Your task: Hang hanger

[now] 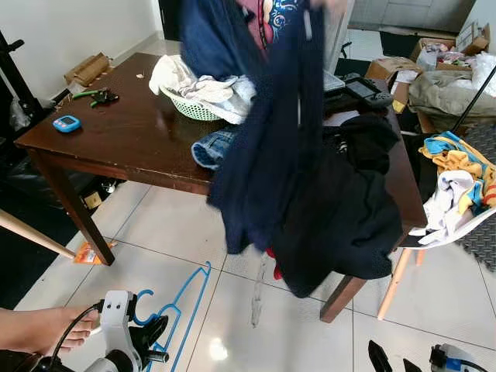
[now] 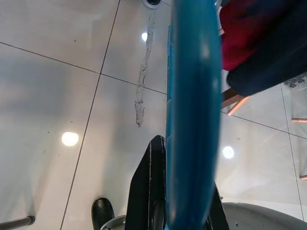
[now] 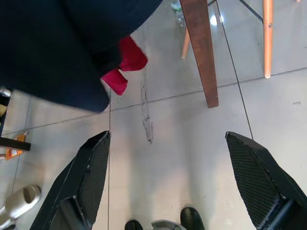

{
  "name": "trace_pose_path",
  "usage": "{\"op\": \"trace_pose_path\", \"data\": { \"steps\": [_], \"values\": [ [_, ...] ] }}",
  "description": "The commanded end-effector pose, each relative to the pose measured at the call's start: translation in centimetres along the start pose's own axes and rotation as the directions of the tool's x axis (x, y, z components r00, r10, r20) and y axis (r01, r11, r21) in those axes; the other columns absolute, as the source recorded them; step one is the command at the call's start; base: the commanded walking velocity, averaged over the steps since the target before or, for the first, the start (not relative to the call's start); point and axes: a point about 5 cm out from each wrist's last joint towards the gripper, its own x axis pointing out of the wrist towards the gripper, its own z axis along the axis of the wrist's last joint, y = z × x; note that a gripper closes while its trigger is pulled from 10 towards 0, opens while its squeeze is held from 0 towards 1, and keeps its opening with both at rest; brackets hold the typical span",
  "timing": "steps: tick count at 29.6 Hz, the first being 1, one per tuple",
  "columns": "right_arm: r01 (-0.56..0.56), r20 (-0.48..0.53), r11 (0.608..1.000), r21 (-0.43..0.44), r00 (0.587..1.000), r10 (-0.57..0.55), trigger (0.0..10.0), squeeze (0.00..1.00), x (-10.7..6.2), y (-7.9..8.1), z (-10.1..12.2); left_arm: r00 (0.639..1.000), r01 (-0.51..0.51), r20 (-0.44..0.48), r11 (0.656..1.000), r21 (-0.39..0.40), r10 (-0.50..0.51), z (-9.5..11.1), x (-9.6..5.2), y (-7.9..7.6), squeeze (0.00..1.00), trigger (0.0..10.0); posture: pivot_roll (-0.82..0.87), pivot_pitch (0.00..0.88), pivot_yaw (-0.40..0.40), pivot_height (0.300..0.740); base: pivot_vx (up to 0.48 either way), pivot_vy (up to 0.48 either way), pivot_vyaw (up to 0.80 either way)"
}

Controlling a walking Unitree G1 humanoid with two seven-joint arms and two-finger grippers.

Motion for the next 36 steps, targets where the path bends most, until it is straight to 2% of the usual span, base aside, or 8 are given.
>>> {"op": "trace_pose_path", "data": {
  "steps": [1,25,36],
  "values": [
    [0.029,-0.02,0.999,0.021,0.999,-0.028,10.0,0.0,-0.4,-0.9,-0.5,1.0,-0.013,-0.019,1.0,-0.004,0.013,-0.3,-0.4,0.4,0.0,10.0,0.03,0.145,-0.009,0.74,0.0,0.0,0.0],
    [0.046,-0.05,0.998,0.031,0.998,-0.044,10.0,0.0,-0.1,-2.1,-1.5,1.0,-0.009,-0.02,1.0,-0.002,0.009,-0.3,-0.5,0.3,0.0,10.0,0.02,0.135,-0.008,0.74,0.0,0.0,0.0],
    [0.037,-0.042,0.999,0.029,0.998,-0.036,10.0,0.0,-0.4,-1.8,-1.6,1.0,-0.008,-0.026,1.0,-0.003,0.007,-0.5,-0.6,0.3,0.0,10.0,0.02,0.126,-0.01,0.74,0.0,0.0,0.0]
  ]
}}
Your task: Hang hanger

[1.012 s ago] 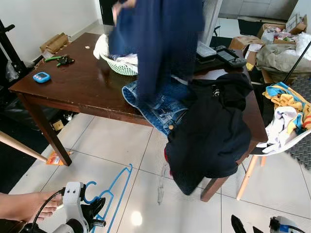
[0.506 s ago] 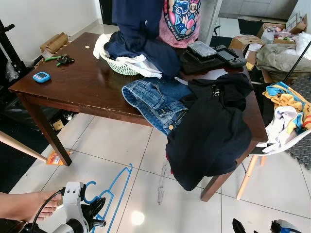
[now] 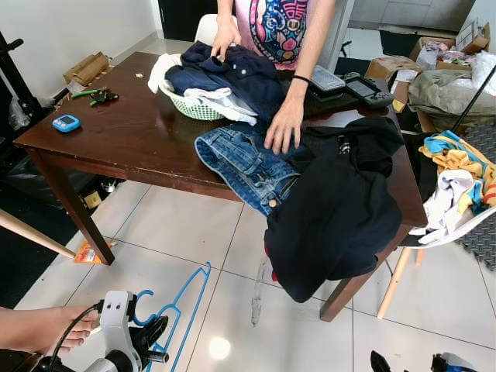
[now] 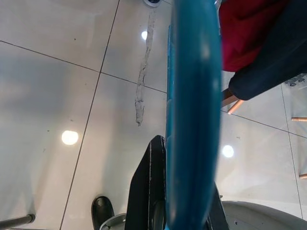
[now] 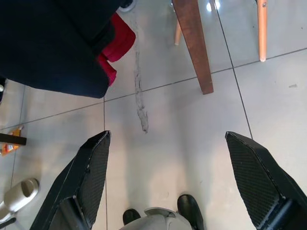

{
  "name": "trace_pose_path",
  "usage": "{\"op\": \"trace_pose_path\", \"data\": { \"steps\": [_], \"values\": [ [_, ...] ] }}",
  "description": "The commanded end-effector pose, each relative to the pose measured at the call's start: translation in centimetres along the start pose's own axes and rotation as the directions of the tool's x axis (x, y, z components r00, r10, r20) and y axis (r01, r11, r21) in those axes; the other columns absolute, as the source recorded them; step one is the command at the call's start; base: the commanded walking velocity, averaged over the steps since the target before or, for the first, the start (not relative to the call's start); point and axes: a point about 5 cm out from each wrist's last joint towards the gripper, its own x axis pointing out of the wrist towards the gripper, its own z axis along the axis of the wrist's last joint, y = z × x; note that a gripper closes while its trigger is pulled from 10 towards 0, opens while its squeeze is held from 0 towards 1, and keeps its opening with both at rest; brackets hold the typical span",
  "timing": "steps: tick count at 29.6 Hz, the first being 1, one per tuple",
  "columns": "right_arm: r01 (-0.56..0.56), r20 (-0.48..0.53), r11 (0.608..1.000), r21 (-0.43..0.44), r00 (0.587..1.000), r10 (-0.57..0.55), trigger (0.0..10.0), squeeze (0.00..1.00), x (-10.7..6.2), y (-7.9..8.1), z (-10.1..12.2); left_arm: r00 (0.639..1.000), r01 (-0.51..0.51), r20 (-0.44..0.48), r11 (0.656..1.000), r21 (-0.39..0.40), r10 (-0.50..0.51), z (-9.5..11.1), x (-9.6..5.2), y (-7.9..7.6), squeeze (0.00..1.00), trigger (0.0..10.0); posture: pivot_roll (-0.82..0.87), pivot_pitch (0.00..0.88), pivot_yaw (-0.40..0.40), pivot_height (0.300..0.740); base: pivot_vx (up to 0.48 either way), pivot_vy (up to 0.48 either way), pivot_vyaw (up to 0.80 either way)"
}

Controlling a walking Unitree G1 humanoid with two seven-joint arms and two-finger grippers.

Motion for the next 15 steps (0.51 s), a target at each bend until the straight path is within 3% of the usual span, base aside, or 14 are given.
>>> {"op": "trace_pose_path", "data": {
  "steps": [1,15],
  "values": [
    [0.009,0.004,1.0,0.004,1.0,-0.009,10.0,0.0,-0.36,-0.04,-0.22,1.0,-0.007,-0.023,1.0,-0.001,0.007,-0.43,-0.49,0.34,0.0,10.0,0.02,0.125,-0.009,0.74,0.0,0.0,0.0],
    [-0.004,0.028,1.0,-0.002,1.0,0.004,10.0,0.0,-0.49,0.68,0.4,1.0,-0.007,-0.022,1.0,-0.002,0.007,-0.46,-0.49,0.32,0.0,10.0,0.02,0.135,-0.011,0.74,0.0,0.0,0.0]
  ]
}}
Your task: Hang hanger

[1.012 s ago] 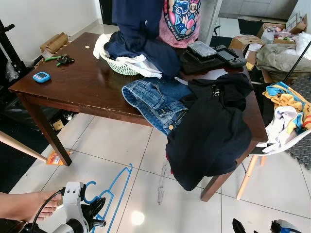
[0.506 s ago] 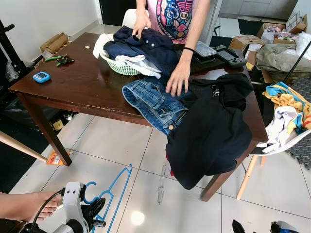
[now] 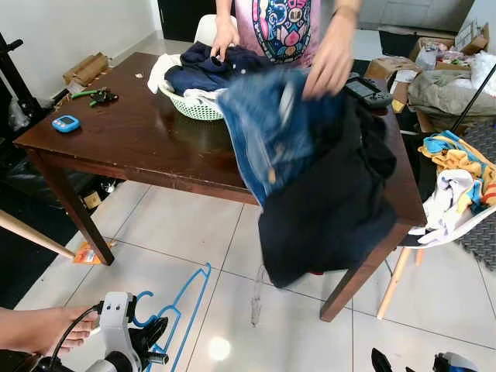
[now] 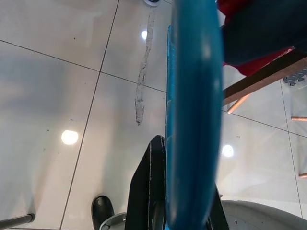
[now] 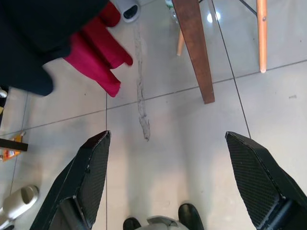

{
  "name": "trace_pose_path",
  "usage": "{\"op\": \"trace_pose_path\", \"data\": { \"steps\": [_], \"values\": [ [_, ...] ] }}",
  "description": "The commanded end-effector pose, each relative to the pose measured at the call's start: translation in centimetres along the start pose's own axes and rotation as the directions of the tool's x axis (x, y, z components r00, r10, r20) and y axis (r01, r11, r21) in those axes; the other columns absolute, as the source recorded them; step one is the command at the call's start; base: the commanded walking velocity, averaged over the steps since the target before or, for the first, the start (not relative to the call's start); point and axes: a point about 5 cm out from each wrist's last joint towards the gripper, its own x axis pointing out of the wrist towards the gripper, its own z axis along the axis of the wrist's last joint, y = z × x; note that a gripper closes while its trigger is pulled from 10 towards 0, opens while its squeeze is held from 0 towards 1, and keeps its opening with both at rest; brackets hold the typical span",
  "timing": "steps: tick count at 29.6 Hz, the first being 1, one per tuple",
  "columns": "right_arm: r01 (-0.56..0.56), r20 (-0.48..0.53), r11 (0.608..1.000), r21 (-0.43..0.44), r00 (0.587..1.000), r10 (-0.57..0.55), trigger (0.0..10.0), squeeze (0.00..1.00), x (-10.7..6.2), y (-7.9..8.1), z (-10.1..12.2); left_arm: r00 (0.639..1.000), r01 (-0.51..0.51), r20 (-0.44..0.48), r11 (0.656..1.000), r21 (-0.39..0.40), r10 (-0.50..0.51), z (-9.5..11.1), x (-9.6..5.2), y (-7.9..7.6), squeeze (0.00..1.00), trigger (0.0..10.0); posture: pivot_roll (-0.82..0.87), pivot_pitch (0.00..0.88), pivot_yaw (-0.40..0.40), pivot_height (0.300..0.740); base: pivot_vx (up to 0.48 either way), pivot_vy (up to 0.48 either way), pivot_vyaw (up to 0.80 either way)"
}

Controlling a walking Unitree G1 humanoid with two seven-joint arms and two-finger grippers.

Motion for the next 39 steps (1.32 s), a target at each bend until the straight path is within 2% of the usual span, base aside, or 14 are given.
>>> {"op": "trace_pose_path", "data": {
  "steps": [1,20,39],
  "values": [
    [0.006,-0.011,1.0,0.012,1.0,-0.006,10.0,0.0,-0.28,0.15,-0.2,1.0,-0.007,-0.02,1.0,-0.001,0.007,-0.4,-0.43,0.3,0.0,10.0,0.02,0.136,-0.011,0.74,0.0,0.0,0.0],
    [0.004,0.003,1.0,0.011,1.0,-0.004,10.0,0.0,-0.43,1.12,0.44,1.0,-0.01,-0.018,1.0,-0.002,0.01,-0.29,-0.34,0.4,0.0,10.0,0.02,0.148,-0.01,0.74,0.0,0.0,0.0],
    [0.025,-0.021,1.0,0.018,0.999,-0.025,10.0,0.0,-0.25,0.17,0.01,1.0,-0.009,-0.01,1.0,-0.001,0.009,-0.1,-0.33,0.27,0.0,10.0,0.03,0.156,-0.016,0.74,0.0,0.0,0.0]
  ]
}}
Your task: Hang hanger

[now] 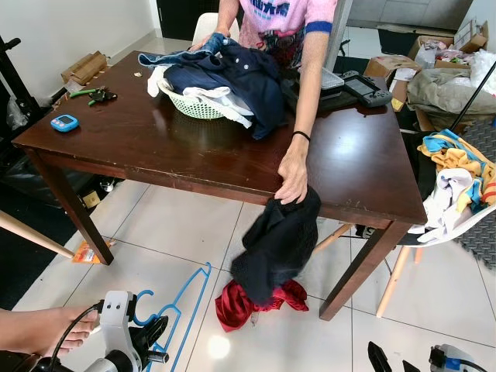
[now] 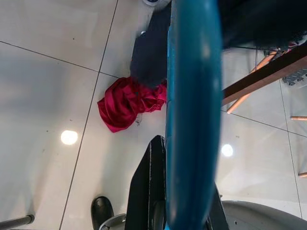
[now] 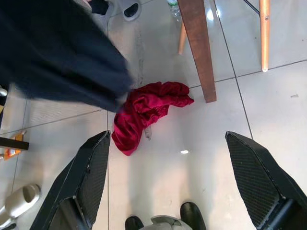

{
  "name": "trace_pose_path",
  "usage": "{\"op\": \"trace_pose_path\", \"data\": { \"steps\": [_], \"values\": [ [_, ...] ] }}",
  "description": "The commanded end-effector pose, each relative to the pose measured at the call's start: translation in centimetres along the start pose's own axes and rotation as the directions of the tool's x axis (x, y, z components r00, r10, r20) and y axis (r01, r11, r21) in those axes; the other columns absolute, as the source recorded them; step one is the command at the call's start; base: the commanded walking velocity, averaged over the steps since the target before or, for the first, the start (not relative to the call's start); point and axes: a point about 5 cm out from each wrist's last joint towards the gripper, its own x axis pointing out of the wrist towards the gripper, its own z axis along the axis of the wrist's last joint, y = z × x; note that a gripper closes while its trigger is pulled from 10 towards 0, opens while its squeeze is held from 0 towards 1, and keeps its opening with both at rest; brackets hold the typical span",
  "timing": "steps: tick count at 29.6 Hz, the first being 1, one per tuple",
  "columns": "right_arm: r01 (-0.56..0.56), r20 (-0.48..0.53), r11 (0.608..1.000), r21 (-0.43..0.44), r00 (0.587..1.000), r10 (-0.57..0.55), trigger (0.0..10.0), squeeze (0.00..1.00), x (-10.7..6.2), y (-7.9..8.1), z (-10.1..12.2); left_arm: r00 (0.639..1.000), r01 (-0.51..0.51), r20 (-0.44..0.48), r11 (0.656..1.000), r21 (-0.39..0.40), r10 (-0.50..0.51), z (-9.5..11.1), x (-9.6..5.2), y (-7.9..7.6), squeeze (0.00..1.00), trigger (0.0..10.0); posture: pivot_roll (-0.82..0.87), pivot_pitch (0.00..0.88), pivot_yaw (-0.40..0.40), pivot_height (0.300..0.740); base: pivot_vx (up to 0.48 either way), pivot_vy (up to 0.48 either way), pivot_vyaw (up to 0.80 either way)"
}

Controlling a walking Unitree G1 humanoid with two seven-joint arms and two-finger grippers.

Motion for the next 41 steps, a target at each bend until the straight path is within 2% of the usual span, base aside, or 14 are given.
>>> {"op": "trace_pose_path", "data": {
  "steps": [1,21,41],
  "values": [
    [0.027,-0.006,1.0,0.016,1.0,-0.027,10.0,0.0,-0.5,-0.8,-0.4,1.0,-0.011,-0.015,1.0,-0.004,0.01,-0.3,-0.4,0.3,0.0,10.0,0.03,0.156,-0.016,0.74,0.0,0.0,0.0],
    [0.036,-0.022,0.999,0.023,0.999,-0.036,10.0,0.0,-0.2,-1.9,-0.9,1.0,-0.011,-0.013,1.0,-0.004,0.011,-0.2,-0.4,0.1,0.0,10.0,0.03,0.16,-0.018,0.74,0.0,0.0,0.0],
    [0.031,-0.022,0.999,0.023,0.999,-0.03,10.0,0.0,-0.1,-2.1,-1.3,1.0,-0.009,-0.02,1.0,-0.004,0.009,-0.4,-0.6,0.2,0.0,10.0,0.02,0.146,-0.015,0.74,0.0,0.0,0.0]
  ]
}}
